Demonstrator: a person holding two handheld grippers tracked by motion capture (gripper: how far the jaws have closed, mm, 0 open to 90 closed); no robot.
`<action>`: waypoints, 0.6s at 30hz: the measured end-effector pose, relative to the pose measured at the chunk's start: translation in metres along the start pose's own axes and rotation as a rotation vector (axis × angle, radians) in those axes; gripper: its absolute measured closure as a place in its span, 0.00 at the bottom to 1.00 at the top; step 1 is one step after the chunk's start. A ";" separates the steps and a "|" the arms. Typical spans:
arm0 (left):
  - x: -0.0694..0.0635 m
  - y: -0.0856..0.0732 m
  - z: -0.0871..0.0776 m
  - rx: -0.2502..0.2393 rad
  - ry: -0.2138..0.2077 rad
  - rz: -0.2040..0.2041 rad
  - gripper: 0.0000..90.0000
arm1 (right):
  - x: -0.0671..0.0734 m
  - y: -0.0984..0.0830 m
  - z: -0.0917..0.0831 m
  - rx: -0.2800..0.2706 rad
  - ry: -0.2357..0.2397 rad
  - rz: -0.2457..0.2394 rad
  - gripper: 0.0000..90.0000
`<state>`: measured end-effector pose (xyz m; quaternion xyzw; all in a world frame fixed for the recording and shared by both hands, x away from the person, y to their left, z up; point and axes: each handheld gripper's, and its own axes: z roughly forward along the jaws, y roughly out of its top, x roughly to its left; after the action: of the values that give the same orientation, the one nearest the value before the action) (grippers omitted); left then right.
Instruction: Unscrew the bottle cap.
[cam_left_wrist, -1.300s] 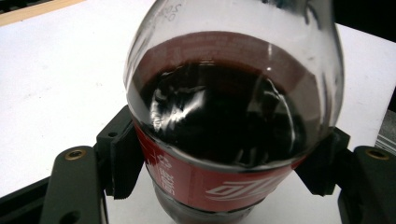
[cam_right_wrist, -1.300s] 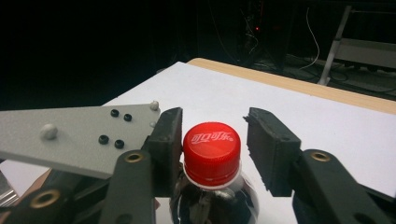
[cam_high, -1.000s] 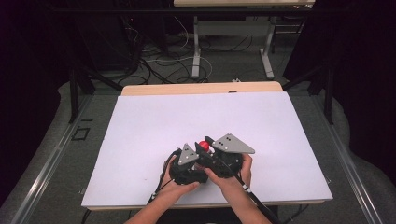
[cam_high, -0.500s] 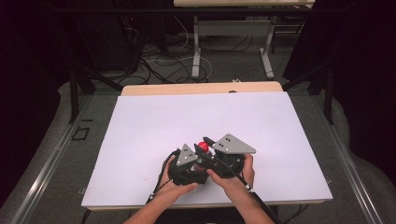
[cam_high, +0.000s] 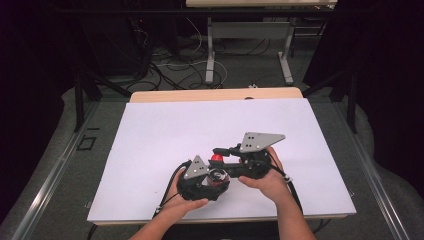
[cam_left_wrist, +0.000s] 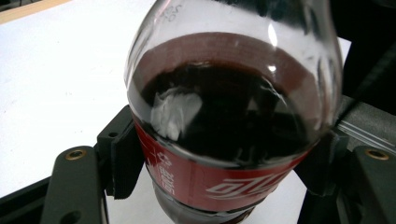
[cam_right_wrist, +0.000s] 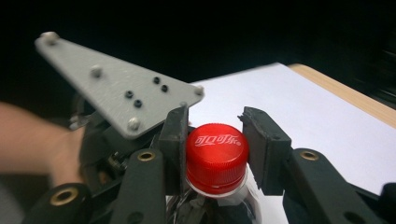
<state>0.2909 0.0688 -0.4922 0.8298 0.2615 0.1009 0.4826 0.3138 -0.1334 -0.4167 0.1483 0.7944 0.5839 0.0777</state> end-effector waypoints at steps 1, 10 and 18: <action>0.000 0.000 0.000 0.000 -0.002 0.001 0.33 | -0.006 0.000 -0.001 -0.002 0.043 -0.005 0.69; 0.003 0.000 -0.001 -0.016 0.028 -0.019 0.32 | -0.008 0.001 0.003 -0.032 0.033 0.021 0.60; 0.002 0.000 0.000 -0.018 0.084 -0.042 0.32 | 0.039 0.009 -0.004 -0.134 -0.374 0.171 0.57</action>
<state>0.2928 0.0700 -0.4923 0.8147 0.2979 0.1281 0.4808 0.2771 -0.1214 -0.4051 0.3156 0.7099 0.6022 0.1837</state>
